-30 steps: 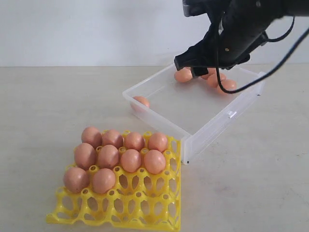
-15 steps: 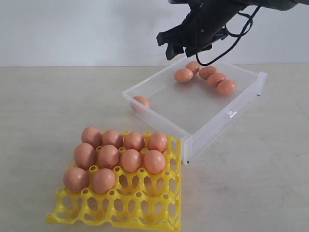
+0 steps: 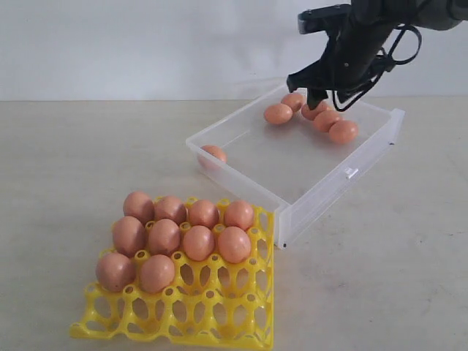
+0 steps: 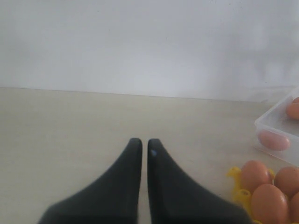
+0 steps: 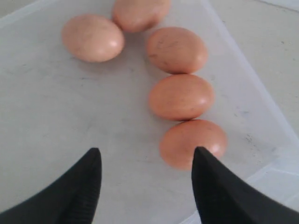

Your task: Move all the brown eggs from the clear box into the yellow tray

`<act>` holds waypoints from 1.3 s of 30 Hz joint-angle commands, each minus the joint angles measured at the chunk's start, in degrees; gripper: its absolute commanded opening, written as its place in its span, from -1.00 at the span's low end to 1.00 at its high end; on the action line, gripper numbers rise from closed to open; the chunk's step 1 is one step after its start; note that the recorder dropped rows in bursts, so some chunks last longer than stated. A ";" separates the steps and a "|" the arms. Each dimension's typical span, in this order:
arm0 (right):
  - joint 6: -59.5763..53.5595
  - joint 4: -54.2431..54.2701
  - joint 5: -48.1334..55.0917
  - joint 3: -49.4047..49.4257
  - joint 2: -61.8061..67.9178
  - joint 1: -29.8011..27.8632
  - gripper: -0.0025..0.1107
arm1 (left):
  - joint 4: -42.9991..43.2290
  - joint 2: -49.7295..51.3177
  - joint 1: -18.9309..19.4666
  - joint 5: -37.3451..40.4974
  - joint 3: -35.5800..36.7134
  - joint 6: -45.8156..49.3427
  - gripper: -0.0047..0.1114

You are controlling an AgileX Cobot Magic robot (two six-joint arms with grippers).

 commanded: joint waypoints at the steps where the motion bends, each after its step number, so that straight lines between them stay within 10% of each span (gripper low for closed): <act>1: 1.18 6.59 -1.84 -0.26 -0.42 -4.27 -0.10 | -0.05 -0.20 0.32 -0.26 0.15 0.03 -0.85; 10: -7.98 23.25 -3.61 -0.26 3.43 -8.40 -0.10 | -0.05 -0.20 0.32 -0.26 0.15 0.03 -0.85; 16: -35.44 32.35 -0.05 -0.26 3.81 -8.40 -0.10 | -0.05 -0.20 0.32 -0.26 0.15 0.03 -0.85; 39: -89.07 26.10 0.22 -0.26 3.59 -8.43 -0.10 | -0.05 -0.20 0.32 -0.26 0.15 0.03 -0.85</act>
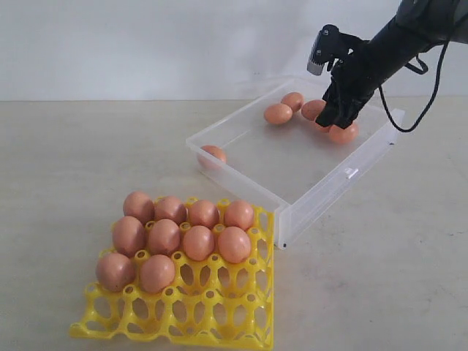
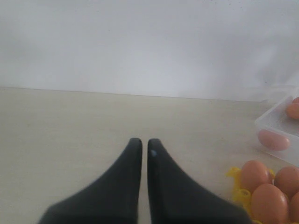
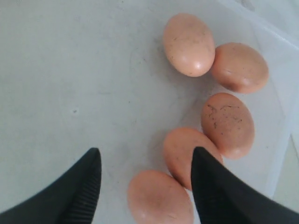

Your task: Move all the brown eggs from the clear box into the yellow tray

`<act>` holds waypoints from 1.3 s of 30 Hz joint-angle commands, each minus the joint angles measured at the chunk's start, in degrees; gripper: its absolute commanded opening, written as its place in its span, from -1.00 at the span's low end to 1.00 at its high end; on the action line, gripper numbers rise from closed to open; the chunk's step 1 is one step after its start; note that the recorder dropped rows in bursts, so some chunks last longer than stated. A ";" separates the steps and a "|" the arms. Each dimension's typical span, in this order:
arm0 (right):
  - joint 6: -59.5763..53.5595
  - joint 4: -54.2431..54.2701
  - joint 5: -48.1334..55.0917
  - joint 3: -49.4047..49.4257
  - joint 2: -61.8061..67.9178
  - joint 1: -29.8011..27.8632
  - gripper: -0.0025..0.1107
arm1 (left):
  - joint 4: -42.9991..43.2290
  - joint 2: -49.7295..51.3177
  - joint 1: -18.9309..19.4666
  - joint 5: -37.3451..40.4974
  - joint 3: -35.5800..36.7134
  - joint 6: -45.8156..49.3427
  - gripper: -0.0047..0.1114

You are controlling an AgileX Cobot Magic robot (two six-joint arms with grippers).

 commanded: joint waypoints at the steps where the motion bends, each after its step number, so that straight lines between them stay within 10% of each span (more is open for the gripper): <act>1: -7.37 -2.19 -1.12 -0.26 -0.60 -0.26 -0.10 | -0.05 -0.20 0.32 -0.26 0.15 0.03 -0.85; 39: 6.70 -22.43 -7.34 -0.26 6.23 1.37 -0.10 | -0.05 -0.20 0.32 -0.26 0.15 0.03 -0.85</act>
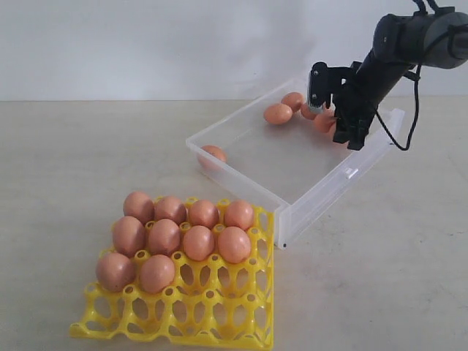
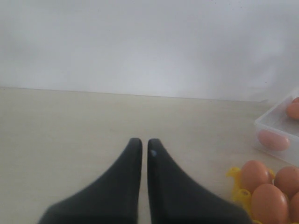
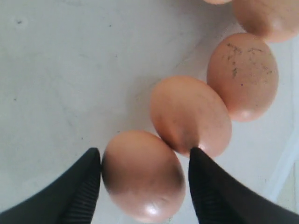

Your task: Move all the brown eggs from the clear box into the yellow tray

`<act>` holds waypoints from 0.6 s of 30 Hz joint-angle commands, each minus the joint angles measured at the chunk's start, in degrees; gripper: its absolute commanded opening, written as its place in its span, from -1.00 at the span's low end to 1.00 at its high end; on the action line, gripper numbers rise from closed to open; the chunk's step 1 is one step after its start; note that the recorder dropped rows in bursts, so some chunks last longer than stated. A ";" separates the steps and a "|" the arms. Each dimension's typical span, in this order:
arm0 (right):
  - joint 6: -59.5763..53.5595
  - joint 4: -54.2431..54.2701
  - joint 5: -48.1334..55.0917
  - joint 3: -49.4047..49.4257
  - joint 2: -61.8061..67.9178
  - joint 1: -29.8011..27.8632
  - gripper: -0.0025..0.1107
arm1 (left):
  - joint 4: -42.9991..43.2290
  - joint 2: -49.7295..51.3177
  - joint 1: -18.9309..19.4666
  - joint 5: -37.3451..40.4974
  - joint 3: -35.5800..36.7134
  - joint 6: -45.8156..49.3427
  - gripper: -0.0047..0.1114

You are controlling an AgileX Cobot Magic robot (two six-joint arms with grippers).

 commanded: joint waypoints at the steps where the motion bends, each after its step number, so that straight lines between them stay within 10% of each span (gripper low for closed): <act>1: 1.91 -1.58 -0.81 0.24 1.32 -0.94 -0.13 | -0.05 -0.20 0.32 -0.26 0.15 0.03 -0.85; 7: 3.43 -1.46 1.83 0.24 1.32 -0.94 -0.96 | -0.05 -0.20 0.32 -0.26 0.15 0.03 -0.85; 18: 15.54 8.03 5.43 0.24 -2.63 0.28 -0.96 | -0.05 -0.20 0.32 -0.26 0.15 0.03 -0.85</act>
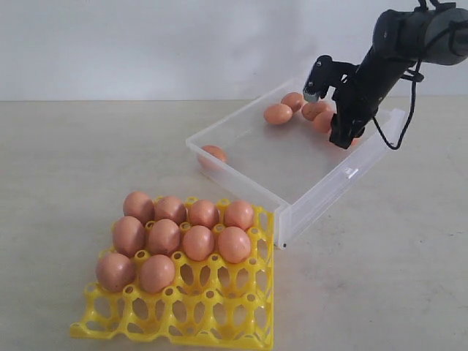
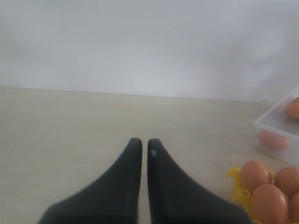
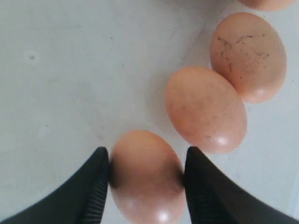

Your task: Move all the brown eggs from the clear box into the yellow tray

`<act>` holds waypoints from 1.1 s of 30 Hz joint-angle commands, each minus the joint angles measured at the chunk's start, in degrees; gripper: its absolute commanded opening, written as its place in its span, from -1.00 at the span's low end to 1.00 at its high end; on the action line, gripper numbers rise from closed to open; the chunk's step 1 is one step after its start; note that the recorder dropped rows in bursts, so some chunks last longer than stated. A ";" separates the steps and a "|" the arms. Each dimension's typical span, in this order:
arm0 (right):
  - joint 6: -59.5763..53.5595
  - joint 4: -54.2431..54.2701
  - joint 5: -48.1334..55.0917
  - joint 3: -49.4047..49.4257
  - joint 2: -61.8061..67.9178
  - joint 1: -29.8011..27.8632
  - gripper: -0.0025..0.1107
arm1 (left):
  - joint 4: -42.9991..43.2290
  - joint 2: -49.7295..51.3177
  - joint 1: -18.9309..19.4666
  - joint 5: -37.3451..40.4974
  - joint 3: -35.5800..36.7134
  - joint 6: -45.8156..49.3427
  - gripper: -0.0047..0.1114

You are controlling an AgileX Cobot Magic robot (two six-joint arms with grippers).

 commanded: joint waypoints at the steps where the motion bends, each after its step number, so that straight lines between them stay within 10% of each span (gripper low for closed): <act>1: 1.28 7.93 1.65 0.37 -1.73 -0.04 -0.96 | -0.05 -0.20 0.32 -0.26 0.15 0.03 -0.85; 13: 1.18 11.50 2.57 0.37 -1.98 -0.04 -0.94 | -0.05 -0.20 0.32 -0.26 0.15 0.03 -0.85; 22: 21.32 7.89 0.42 0.37 -1.98 -0.04 0.26 | -0.05 -0.20 0.32 -0.26 0.15 0.03 -0.85; 33: 49.51 2.49 2.68 0.37 -1.98 -0.04 0.28 | -0.05 -0.20 0.32 -0.26 0.15 0.03 -0.85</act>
